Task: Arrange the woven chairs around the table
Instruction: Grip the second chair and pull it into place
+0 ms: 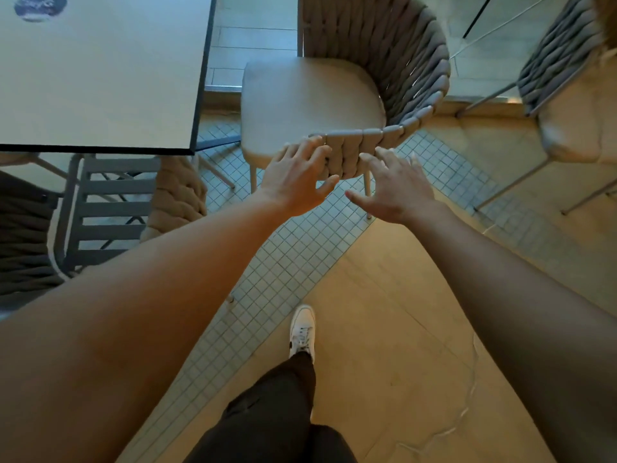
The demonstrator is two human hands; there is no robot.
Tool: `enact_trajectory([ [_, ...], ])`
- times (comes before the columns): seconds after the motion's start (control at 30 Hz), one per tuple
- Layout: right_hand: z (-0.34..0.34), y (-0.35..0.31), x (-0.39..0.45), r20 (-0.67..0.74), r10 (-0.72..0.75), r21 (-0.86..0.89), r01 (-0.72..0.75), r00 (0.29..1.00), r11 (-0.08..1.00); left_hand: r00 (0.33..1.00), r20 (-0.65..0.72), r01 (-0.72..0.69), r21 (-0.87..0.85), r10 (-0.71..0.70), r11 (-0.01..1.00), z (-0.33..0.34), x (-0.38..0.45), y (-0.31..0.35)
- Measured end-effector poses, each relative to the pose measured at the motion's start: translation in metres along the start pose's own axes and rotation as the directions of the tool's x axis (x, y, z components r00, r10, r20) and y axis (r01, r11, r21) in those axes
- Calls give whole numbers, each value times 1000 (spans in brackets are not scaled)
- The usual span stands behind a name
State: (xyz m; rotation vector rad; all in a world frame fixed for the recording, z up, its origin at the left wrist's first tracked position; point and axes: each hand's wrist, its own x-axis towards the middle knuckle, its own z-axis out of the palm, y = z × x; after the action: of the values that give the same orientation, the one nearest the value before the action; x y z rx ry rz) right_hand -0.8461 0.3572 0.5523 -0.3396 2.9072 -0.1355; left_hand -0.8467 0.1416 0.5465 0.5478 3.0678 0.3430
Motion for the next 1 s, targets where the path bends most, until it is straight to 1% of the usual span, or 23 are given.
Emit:
enact_trajectory([
  [0.1, -4, 19, 27, 24, -6, -11, 7, 1000, 1000, 999, 33, 1, 11, -1, 1000, 6, 32, 3],
  [0.3, -14, 58, 71, 31, -49, -25, 50, 998, 998, 990, 111, 93, -7, -91, 996, 18, 88, 12],
  [0.47, -15, 94, 107, 31, -119, -67, 121, 992, 990, 988, 115, 101, 0, -100, 995, 33, 123, 22],
  [0.57, -12, 115, 127, 37, -186, -85, 188, 982, 978, 981, 115, 154, 23, -155, 988, 47, 139, 28],
  [0.7, -5, 152, 153, 74, -320, -126, 327, 945, 937, 960, 130, 247, 29, -248, 969, 65, 162, 44],
  [0.83, 3, 192, 178, 112, -420, -155, 433, 901, 888, 945, 180, 270, 44, -274, 962, 82, 185, 60],
  [1.0, 13, 235, 218, 176, -530, -177, 556, 829, 812, 921, 158, 351, 58, -355, 935, 98, 207, 79],
])
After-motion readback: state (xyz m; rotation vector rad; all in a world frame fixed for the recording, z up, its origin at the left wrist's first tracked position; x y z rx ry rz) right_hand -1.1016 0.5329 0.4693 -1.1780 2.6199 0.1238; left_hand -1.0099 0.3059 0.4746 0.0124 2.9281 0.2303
